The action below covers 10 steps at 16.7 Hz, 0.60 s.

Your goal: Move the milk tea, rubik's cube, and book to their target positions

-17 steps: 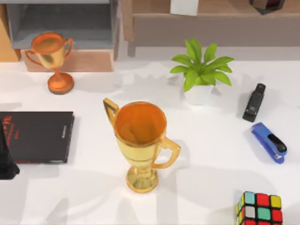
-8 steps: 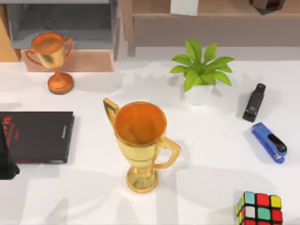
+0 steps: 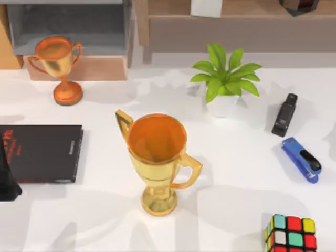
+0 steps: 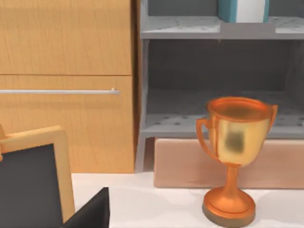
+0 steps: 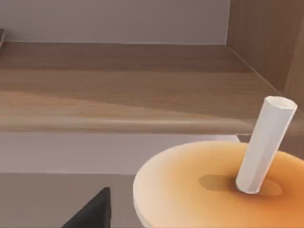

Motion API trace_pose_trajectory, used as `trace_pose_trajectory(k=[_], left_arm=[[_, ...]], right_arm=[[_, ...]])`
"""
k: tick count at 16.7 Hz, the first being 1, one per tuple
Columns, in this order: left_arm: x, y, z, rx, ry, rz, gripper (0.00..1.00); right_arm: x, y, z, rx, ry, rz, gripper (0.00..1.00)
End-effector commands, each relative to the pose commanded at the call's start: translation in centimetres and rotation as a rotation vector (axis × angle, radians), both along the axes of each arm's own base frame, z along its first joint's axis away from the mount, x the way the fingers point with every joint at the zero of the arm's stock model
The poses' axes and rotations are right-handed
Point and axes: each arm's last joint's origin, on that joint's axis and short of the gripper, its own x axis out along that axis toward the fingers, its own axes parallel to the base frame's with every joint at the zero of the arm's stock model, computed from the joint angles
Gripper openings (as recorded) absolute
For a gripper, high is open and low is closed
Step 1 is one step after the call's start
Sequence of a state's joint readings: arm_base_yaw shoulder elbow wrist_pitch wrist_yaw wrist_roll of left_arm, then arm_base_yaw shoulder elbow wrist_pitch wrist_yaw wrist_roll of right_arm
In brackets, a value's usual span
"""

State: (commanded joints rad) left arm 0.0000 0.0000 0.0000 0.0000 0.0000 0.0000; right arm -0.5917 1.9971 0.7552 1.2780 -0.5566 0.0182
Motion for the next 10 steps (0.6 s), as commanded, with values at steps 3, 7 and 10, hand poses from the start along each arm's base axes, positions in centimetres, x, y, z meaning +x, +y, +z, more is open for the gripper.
trace_pose_trajectory(k=[3,7,10], left_arm=[[0.0,0.0,0.0,0.000,0.000,0.000,1.00],[0.0,0.0,0.0,0.000,0.000,0.000,1.00],[0.0,0.0,0.0,0.000,0.000,0.000,1.00]], right_arm=[[-0.8,0.0,1.2,0.008,0.010,0.000,1.00],[-0.7,0.1,1.3,0.006,0.008,0.003,1.00],[-0.1,0.3,2.4,0.021,-0.009,0.004,1.00]])
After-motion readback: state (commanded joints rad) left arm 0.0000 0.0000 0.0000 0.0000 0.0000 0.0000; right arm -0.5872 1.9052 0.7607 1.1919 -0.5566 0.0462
